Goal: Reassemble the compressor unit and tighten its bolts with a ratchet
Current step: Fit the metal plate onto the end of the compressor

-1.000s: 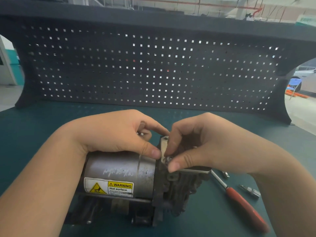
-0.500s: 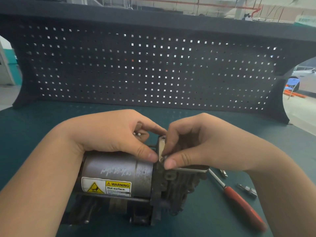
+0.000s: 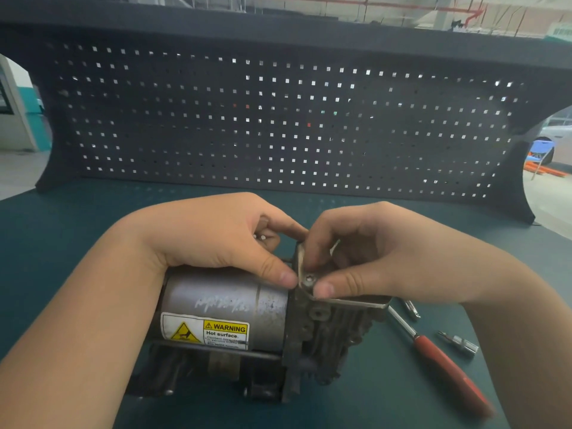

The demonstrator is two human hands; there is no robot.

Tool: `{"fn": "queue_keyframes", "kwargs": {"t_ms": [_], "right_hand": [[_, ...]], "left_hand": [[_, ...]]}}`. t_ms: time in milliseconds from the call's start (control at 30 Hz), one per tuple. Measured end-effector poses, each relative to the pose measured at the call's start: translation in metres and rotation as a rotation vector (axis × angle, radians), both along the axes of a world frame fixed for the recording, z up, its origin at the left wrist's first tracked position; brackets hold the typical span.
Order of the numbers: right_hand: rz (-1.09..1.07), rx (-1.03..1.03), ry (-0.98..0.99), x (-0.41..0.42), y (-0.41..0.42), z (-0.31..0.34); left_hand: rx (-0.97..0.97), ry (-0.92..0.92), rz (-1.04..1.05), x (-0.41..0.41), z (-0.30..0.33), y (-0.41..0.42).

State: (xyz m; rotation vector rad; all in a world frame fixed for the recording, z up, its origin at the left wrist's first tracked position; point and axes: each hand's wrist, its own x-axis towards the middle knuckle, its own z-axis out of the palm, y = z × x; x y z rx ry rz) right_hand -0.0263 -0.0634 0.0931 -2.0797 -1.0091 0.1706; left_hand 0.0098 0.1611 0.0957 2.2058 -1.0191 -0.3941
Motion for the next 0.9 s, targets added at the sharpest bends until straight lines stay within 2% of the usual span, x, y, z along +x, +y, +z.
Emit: {"fn": "queue_keyframes", "kwargs": {"t_ms": [467,633,900], "right_hand": [[-0.046,-0.049,-0.073,-0.006,0.003,0.004],[-0.067,-0.066,-0.128,-0.008,0.005,0.005],[-0.096,-0.061,-0.104,-0.007,0.006,0.004]], "left_hand": [[-0.024,0.017,0.052,-0.003,-0.001,-0.001],[-0.008,-0.093,0.231,-0.004,-0.002,-0.014],[-0.059,-0.115,0.379,-0.008,-0.005,-0.023]]}}
